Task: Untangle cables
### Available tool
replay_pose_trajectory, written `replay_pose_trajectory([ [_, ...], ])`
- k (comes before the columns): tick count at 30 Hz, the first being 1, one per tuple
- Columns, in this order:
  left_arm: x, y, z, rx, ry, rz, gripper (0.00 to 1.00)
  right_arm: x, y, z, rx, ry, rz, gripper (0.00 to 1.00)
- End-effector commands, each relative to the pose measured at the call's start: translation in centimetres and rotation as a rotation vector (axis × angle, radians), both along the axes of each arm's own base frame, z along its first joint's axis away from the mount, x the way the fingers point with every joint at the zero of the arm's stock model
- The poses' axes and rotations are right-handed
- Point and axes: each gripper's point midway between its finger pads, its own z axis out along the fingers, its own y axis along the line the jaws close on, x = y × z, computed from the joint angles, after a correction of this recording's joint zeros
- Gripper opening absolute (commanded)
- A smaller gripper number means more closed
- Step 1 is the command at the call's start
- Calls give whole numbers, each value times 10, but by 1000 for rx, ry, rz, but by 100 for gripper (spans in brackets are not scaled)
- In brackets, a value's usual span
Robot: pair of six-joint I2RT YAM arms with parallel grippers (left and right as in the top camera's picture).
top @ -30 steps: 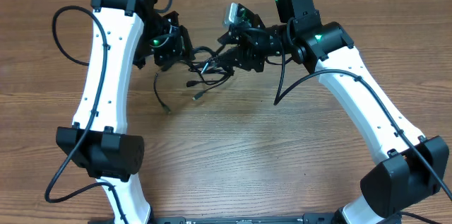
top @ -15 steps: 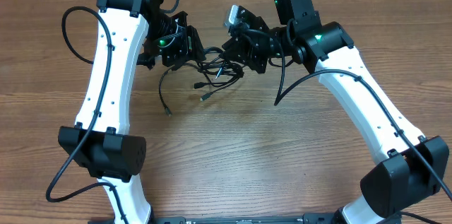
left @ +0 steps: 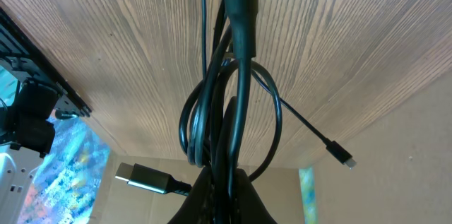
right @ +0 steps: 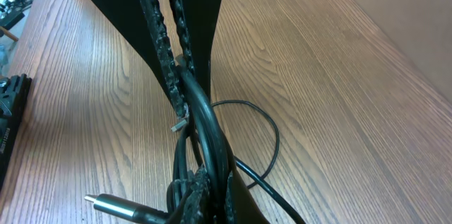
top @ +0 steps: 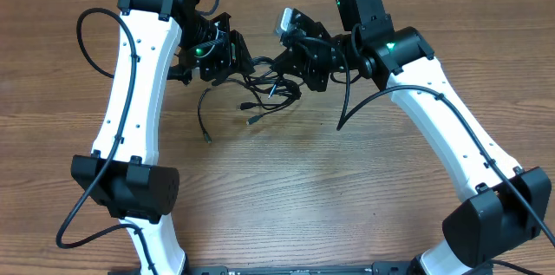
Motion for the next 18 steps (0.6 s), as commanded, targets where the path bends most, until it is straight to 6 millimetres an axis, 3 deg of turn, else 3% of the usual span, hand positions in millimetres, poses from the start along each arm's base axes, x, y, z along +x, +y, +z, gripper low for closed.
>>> replay_pose_trajectory([
  [1,-3,-1,12,-20,-22,8,7,-3,1,12,8,-27,2,4],
  [11,0,4,8,14,-18,39,6,-8,1,11,16,-4,17,4],
  [18,7,26,-3,148,-7,141,8,-13,-1,13,19,17,24,4],
])
